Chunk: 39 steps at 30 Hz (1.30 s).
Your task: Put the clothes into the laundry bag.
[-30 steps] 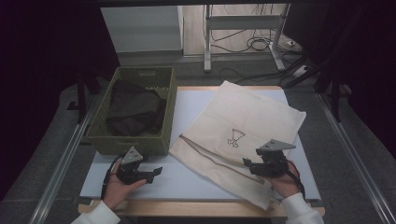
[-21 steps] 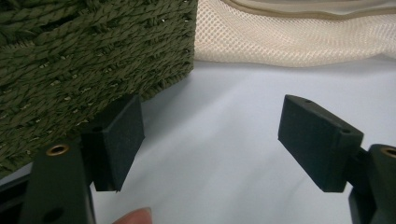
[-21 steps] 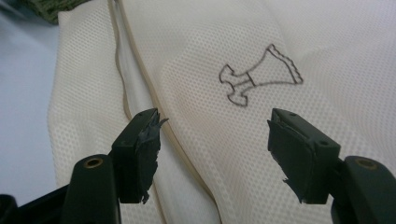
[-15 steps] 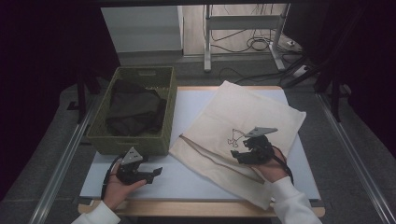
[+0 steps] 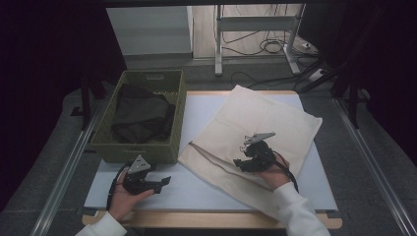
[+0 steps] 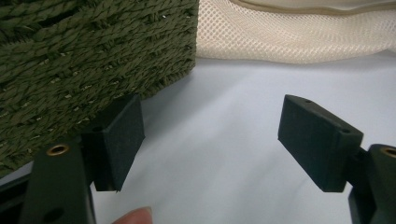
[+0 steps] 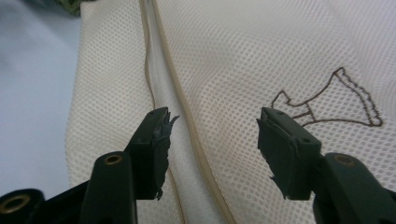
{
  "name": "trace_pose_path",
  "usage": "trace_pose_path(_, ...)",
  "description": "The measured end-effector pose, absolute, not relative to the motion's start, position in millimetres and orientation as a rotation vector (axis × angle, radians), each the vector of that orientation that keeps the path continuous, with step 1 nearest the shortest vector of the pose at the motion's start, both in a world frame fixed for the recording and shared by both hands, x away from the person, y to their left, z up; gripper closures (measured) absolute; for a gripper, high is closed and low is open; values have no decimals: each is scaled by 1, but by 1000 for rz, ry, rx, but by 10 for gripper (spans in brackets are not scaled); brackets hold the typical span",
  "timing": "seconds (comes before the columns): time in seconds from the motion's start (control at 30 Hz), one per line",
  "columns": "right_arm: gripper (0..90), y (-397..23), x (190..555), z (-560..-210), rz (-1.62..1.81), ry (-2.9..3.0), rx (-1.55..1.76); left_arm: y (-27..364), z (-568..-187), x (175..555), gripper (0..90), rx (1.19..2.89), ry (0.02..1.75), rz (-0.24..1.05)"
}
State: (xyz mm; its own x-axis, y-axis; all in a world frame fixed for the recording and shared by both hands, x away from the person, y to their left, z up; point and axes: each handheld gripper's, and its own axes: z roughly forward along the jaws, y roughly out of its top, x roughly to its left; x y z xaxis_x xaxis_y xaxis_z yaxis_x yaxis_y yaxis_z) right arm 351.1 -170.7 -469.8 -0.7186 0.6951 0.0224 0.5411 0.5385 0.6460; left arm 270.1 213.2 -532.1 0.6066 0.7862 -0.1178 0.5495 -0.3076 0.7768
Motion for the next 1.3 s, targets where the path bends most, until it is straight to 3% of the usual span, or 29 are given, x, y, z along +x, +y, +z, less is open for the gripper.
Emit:
trace_pose_path(0.53,584,-160,357,-494,781,2631,1003,212,-534,272,226,2017,1051,355)
trace_pose_path(0.9,616,-151,363,-504,676,2645,974,211,-535,273,225,2029,1048,347)
trace_pose_path(1.3,806,-153,366,-506,657,2628,987,212,-535,273,225,2027,1051,344)
